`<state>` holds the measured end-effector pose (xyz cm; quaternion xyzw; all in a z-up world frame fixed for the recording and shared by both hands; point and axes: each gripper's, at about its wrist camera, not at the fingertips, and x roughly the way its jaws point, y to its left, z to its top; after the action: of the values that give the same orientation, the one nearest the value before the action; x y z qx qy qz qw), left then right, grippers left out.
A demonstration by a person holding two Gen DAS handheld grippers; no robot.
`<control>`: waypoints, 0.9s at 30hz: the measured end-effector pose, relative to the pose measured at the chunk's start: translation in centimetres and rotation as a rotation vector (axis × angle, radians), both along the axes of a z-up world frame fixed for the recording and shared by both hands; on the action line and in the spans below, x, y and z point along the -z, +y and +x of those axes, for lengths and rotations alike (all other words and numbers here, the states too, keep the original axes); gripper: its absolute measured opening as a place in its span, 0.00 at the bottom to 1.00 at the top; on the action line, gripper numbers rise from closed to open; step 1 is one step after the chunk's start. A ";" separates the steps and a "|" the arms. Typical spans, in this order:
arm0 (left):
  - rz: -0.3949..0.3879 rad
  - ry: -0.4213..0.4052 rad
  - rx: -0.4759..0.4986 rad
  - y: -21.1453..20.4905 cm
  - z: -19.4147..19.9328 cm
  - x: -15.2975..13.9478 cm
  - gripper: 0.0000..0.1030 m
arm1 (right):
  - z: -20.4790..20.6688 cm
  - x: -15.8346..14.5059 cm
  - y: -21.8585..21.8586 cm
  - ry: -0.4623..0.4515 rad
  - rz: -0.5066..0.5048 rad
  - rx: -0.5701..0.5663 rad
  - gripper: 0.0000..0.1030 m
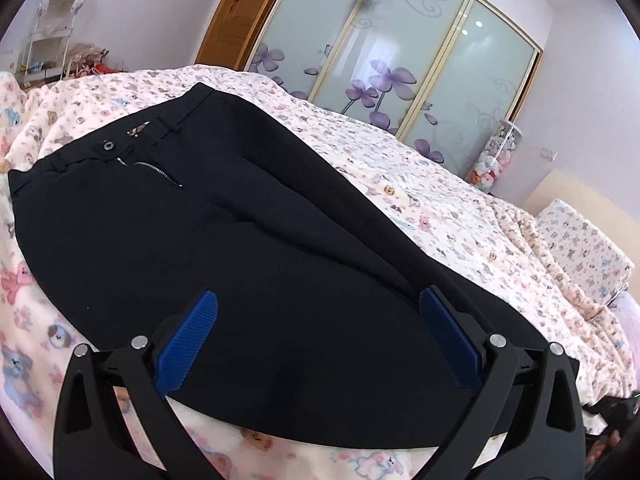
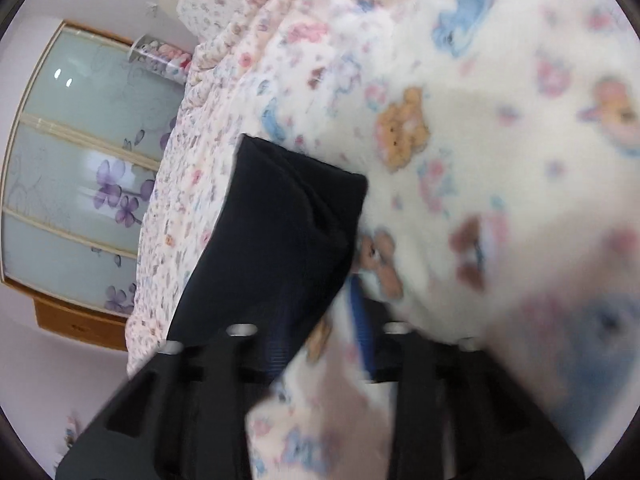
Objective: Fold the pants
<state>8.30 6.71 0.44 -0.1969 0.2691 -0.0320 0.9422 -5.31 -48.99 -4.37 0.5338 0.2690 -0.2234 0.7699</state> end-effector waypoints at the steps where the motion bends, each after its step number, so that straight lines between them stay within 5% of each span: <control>1: 0.002 0.000 0.004 -0.1 0.0 0.0 0.98 | 1.3 -1.3 0.3 -0.024 -0.019 -0.018 0.64; 3: -0.004 0.008 0.022 -0.1 0.1 0.1 0.98 | 1.8 -3.0 2.6 -0.111 -0.045 -0.090 0.65; 5: -0.014 0.023 0.037 -0.1 0.3 0.3 0.98 | 3.4 -3.9 5.1 -0.195 -0.047 -0.201 0.54; 10: -0.071 0.060 0.075 0.4 0.9 1.0 0.98 | 10.9 -1.2 10.7 -0.275 0.226 -0.463 0.37; 17: -0.027 0.029 0.028 -0.1 0.6 0.8 0.98 | 14.7 3.4 11.7 -0.193 0.366 -0.404 0.30; 22: -0.112 0.015 -0.043 0.9 0.3 1.0 0.98 | 14.4 4.9 10.9 -0.217 0.424 -0.317 0.30; 27: -0.161 0.085 -0.008 1.2 1.2 1.8 0.98 | 14.2 5.5 10.8 -0.223 0.453 -0.286 0.28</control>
<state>9.55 7.94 -1.37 -0.2745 0.3046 -0.0412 0.9111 8.87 -38.15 -9.88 0.6701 0.2985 0.0131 0.6794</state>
